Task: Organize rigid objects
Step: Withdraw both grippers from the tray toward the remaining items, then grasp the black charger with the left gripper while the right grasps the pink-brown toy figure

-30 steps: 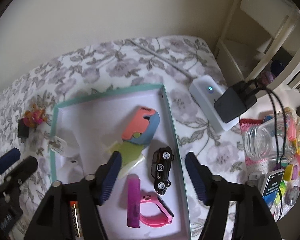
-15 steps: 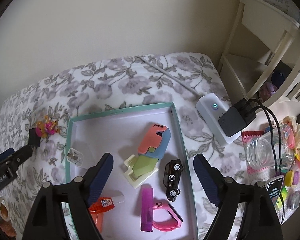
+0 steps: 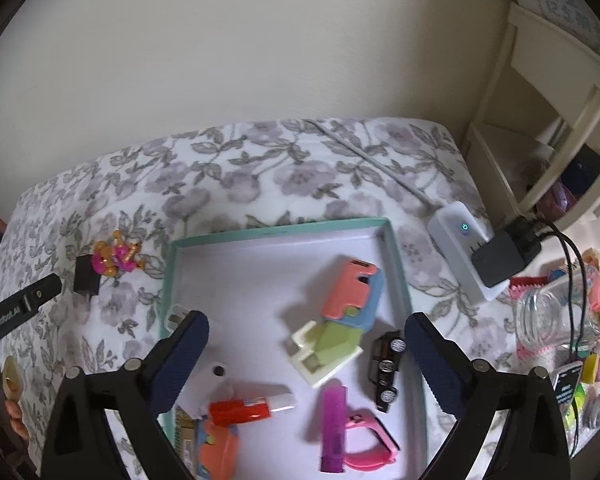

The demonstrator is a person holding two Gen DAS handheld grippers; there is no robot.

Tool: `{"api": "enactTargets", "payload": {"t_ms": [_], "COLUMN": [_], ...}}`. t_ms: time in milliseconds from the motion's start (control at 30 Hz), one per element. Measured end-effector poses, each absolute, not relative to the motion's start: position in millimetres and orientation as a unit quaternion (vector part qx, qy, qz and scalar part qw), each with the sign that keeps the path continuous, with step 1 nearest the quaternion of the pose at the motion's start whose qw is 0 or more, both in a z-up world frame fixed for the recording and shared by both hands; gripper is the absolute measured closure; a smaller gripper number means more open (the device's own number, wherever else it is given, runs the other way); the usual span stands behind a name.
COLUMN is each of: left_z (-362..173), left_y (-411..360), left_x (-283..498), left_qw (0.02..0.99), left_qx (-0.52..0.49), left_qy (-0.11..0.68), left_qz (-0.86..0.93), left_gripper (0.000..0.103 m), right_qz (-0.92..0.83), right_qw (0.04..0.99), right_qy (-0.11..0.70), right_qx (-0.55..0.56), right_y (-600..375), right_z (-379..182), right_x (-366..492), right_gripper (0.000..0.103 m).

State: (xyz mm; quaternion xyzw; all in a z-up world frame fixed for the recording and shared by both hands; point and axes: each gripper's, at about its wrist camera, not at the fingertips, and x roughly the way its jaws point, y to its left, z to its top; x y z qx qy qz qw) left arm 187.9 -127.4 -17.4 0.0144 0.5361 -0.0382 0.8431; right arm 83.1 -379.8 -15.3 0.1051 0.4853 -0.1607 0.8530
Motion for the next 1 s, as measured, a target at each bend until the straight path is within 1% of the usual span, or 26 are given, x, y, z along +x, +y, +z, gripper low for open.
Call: {"api": "enactTargets", "payload": {"t_ms": [400,633,800,1000], "left_z": [-16.0,-21.2,-26.8,-38.8], "left_y": [-58.0,-31.5,-22.3,-25.4], "left_x": [210.5,216.7,222.4,233.6], "left_qw": [0.849,0.845,0.842,0.838], "left_qx": [-0.031,-0.041,-0.055,-0.06], "left_qy": [0.527,0.532,0.536,0.542], "left_qz": [0.028,0.045,0.035,0.011], "left_gripper": [0.003,0.003,0.003,0.003], "right_qz": [-0.111,-0.089,-0.068,-0.031], "right_qw": [0.869,0.881,0.89,0.886], "right_qy": [0.474,0.46,0.446,0.459], "right_qx": [0.085,0.067,0.062,0.055], "right_y": [-327.0,-297.3,-274.6,-246.3], "right_z": [-15.2,-18.7,-26.9,-48.1], "right_x": [105.6,119.5,136.5,163.4], "right_gripper": [0.003,0.003,0.003,0.003]}}
